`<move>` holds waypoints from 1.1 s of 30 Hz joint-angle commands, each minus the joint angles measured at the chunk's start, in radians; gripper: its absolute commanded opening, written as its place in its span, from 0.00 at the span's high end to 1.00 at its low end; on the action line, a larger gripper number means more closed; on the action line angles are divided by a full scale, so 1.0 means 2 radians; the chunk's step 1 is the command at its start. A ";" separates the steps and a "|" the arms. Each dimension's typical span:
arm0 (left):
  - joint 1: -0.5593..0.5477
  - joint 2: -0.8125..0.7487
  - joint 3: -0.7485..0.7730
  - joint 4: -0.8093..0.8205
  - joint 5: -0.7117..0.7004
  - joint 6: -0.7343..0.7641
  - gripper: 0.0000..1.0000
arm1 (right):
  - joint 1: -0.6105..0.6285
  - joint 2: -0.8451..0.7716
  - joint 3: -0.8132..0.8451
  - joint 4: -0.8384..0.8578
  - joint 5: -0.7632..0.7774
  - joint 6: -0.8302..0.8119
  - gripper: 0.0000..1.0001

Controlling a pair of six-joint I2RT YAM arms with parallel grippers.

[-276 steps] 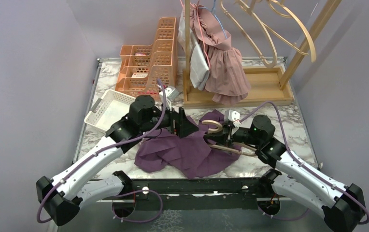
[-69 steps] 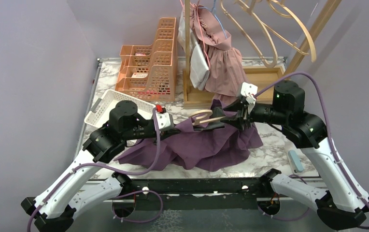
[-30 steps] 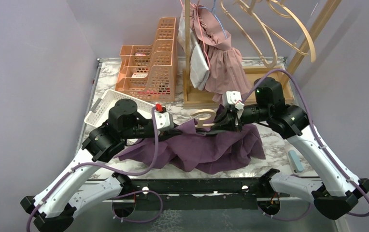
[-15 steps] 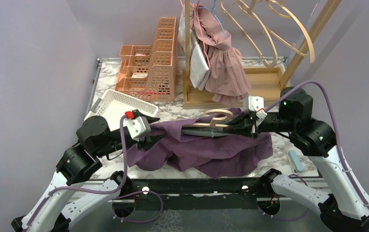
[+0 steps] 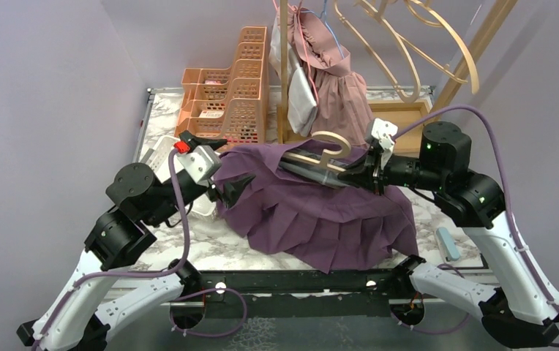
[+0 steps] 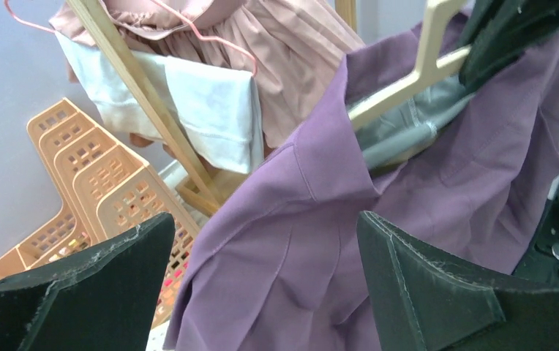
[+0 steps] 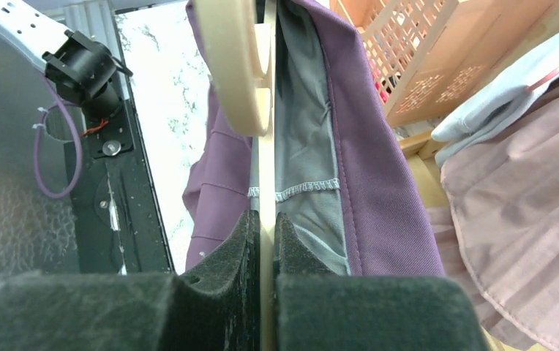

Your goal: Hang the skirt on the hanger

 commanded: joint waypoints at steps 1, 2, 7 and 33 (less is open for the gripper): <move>0.002 0.020 -0.002 0.082 -0.019 -0.024 0.04 | -0.002 -0.030 -0.020 0.051 -0.006 -0.020 0.99; 0.002 0.024 -0.004 0.097 -0.018 -0.026 0.04 | -0.002 -0.038 -0.038 0.051 -0.006 -0.028 0.99; 0.002 0.041 -0.028 0.176 -0.038 -0.042 0.04 | -0.002 -0.082 -0.124 0.066 0.025 -0.023 0.99; 0.002 0.158 -0.014 0.263 -0.007 -0.067 0.03 | -0.002 -0.150 -0.288 0.152 0.480 0.148 0.99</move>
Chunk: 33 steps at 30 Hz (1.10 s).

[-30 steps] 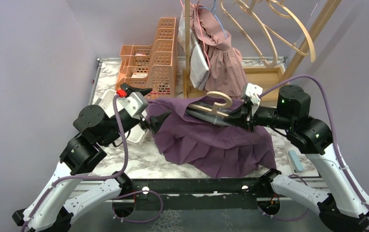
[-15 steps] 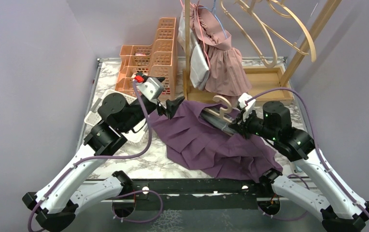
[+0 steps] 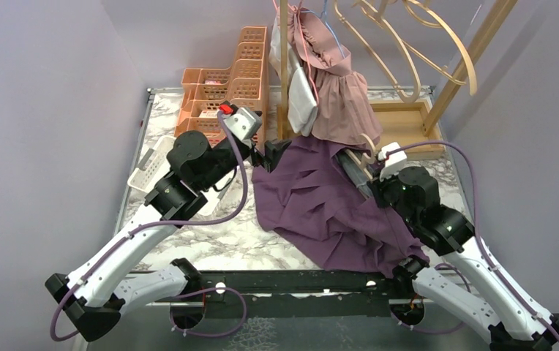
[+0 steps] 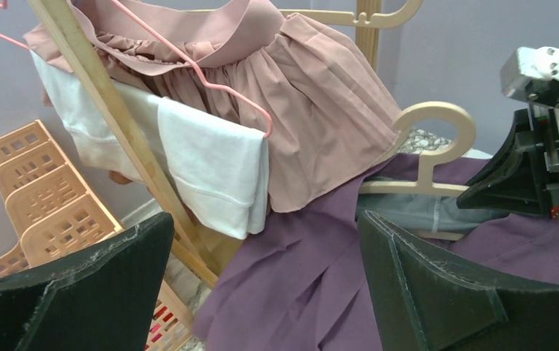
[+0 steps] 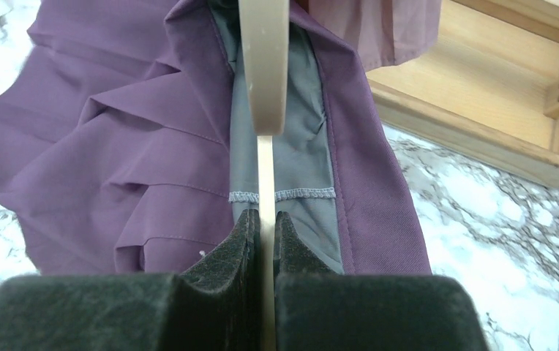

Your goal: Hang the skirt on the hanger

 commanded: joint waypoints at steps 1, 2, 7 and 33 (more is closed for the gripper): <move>0.002 0.018 0.026 0.029 0.022 -0.012 0.03 | 0.000 -0.025 -0.001 0.054 0.090 0.032 0.99; 0.002 0.021 0.029 0.029 0.023 -0.012 0.03 | 0.000 -0.026 0.001 0.049 0.103 0.042 0.99; 0.002 0.028 0.035 0.046 0.037 -0.023 0.03 | 0.000 -0.020 0.025 0.023 0.171 0.075 0.99; 0.002 0.144 0.141 0.103 0.057 -0.105 0.09 | 0.000 -0.066 0.185 -0.035 0.332 0.004 0.99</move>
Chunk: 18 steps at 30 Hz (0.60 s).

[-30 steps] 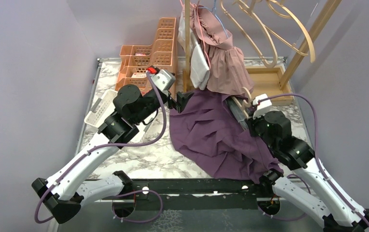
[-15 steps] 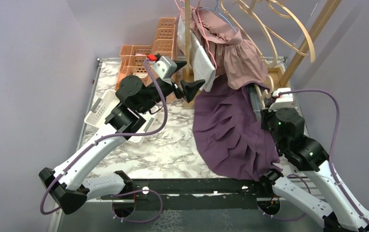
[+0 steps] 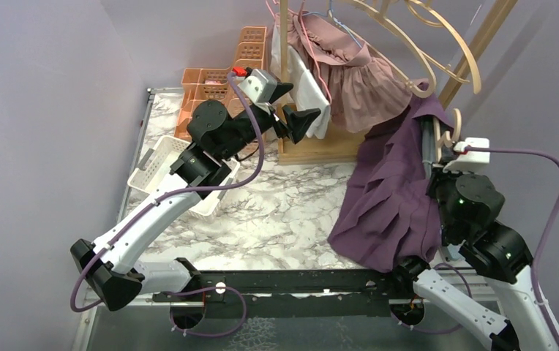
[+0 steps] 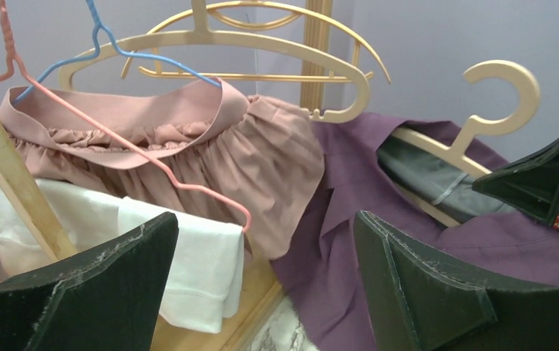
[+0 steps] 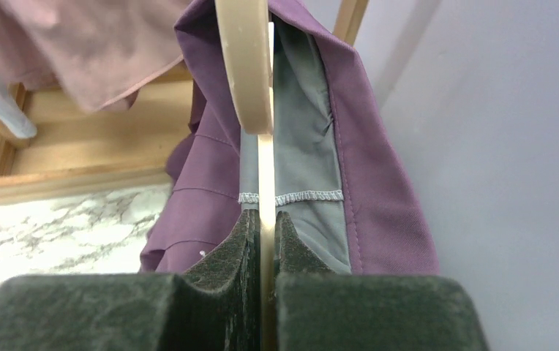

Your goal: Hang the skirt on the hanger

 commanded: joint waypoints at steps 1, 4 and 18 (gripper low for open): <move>0.002 0.016 0.038 0.007 0.004 -0.010 0.09 | 0.000 -0.014 0.048 0.055 0.047 -0.047 0.99; 0.002 0.029 0.058 -0.006 0.006 -0.010 0.09 | 0.000 -0.010 0.062 0.038 -0.017 -0.062 0.99; 0.002 0.008 0.049 -0.034 -0.011 0.003 0.08 | 0.000 0.049 0.068 0.006 -0.215 -0.018 0.99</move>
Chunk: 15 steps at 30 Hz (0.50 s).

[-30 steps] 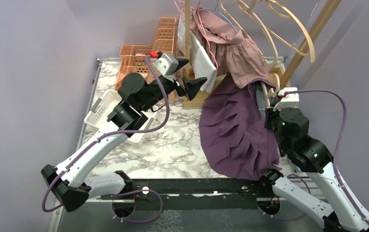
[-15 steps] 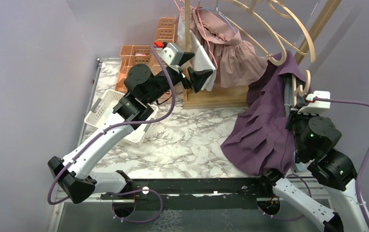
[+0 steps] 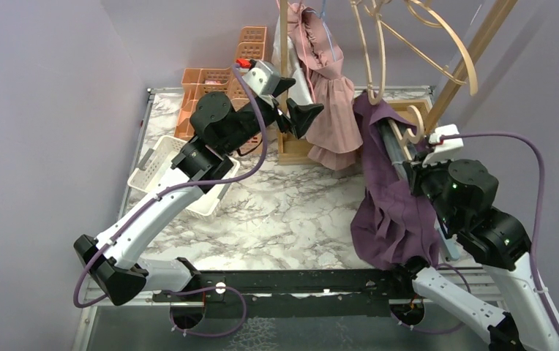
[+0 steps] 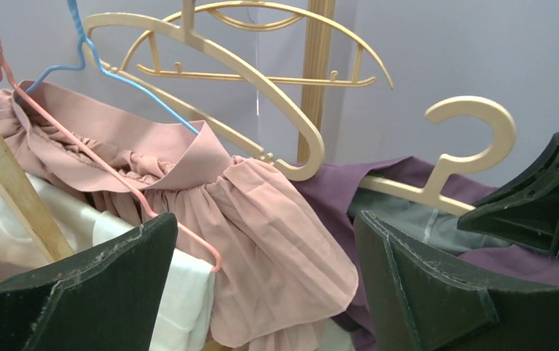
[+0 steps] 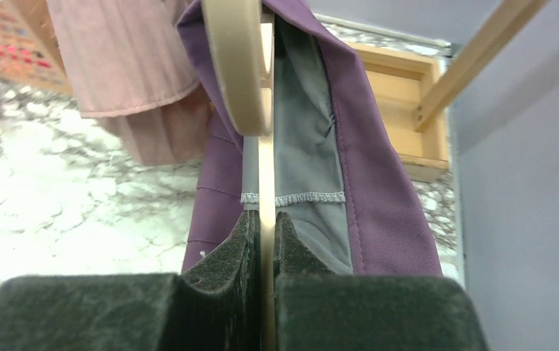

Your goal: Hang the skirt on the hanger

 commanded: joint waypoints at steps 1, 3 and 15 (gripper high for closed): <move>0.002 -0.026 -0.005 -0.011 -0.012 0.006 0.08 | 0.000 0.011 0.006 0.046 -0.068 0.011 0.99; 0.002 -0.032 -0.009 -0.015 -0.019 0.008 0.08 | 0.000 0.019 -0.001 0.060 -0.082 0.015 0.99; 0.002 -0.071 -0.026 -0.053 -0.030 0.030 0.01 | 0.000 0.090 0.062 0.133 -0.036 0.023 0.99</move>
